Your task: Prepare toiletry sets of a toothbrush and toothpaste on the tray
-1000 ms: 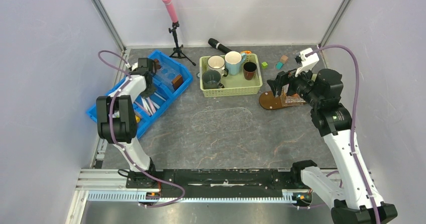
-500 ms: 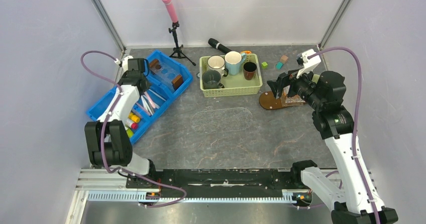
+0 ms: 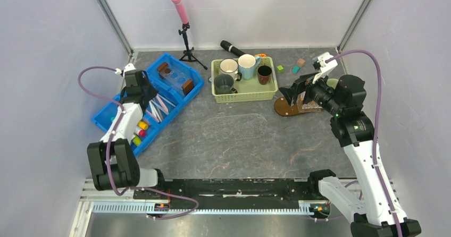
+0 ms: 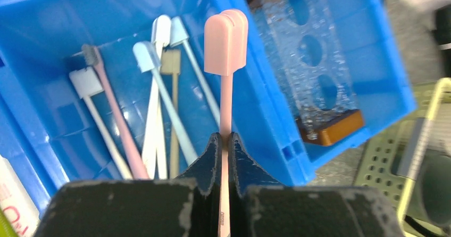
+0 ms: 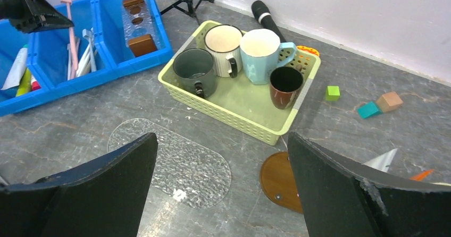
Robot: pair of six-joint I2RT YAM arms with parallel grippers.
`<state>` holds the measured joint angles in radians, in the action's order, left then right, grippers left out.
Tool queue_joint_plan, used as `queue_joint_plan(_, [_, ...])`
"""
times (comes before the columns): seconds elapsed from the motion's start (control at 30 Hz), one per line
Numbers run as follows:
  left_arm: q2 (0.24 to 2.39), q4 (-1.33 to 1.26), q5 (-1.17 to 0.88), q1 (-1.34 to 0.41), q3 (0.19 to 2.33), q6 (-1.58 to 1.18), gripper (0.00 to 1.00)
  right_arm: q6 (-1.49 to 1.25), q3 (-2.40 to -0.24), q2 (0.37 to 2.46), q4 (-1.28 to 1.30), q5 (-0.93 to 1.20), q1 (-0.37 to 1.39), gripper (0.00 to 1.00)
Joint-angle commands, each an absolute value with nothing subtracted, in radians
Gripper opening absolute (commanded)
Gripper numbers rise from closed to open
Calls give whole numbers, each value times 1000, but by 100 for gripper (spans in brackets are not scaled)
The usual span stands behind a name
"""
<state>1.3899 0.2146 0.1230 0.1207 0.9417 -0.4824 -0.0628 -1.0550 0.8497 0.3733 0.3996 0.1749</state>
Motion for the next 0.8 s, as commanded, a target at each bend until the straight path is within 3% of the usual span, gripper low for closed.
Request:
queue_joint_plan(0.0, [1285,-46,-40,145,885,-530,2,-89,-1043,858,322,470,180,98])
queue_joint_plan(0.2, [1191,-204,-153,150,819,-563,2,-101,-1043,863,303,496,180,98])
queue_joint_plan(0.47, [1151,-445,-448,132,771,-691,2,-119,-1055,860,293,520,181,98])
queue_joint_plan(0.77, [1113,-484,-544,-113,797,-663,2,-167,-1098,865,287,525,205,98])
